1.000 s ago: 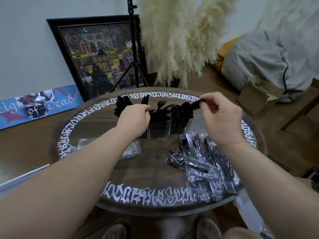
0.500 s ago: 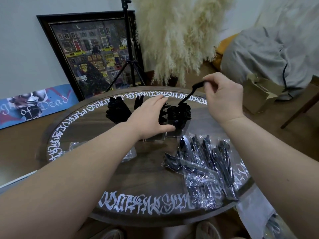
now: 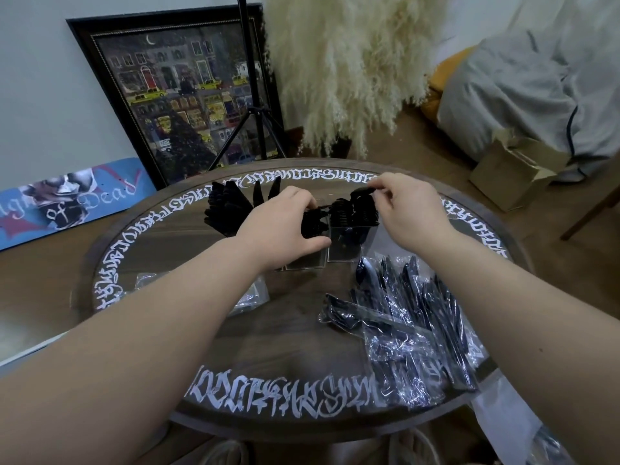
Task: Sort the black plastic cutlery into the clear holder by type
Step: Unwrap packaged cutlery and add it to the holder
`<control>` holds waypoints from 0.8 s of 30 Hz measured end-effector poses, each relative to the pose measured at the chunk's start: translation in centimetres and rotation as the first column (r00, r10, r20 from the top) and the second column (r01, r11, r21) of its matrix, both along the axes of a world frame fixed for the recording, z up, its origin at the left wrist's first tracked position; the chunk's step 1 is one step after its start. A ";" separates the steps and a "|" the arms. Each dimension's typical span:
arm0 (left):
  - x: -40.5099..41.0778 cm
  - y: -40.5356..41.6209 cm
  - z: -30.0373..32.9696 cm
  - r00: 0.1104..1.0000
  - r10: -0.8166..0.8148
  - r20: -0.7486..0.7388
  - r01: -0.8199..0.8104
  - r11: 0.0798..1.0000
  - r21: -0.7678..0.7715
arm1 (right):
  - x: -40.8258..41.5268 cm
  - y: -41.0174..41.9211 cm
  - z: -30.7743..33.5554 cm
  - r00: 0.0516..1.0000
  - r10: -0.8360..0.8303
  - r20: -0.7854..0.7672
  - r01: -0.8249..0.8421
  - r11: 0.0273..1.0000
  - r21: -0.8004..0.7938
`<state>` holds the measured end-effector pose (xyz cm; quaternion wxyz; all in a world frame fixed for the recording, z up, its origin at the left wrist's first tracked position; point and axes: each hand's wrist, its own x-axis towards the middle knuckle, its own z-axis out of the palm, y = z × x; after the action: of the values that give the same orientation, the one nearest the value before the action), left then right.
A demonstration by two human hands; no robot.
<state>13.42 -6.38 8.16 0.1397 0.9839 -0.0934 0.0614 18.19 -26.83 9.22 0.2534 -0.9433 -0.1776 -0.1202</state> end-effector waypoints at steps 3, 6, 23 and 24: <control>-0.4 0.4 0.1 0.999 0.048 0.003 -0.048 0.999 -0.017 | -0.2 0.2 -0.2 0.998 0.000 -0.066 -0.001 1.000 -0.013; -0.4 0.5 0.1 0.999 0.033 -0.014 -0.033 0.999 -0.013 | -0.3 0.2 -0.3 0.995 0.007 -0.102 -0.011 0.999 -0.033; 0.3 -0.5 -0.7 0.999 0.041 0.029 -0.042 0.998 0.046 | -1.0 0.5 -2.1 0.987 0.127 -0.094 -0.140 0.980 -0.143; 0.3 -0.6 -0.8 0.999 0.030 0.022 -0.032 0.998 0.049 | -1.0 0.6 -2.4 0.985 0.134 -0.105 -0.150 0.975 -0.163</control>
<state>13.72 -6.94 7.36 0.1133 0.9876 -0.0812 0.0718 17.23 -26.21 6.83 0.1876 -0.9510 -0.2423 -0.0419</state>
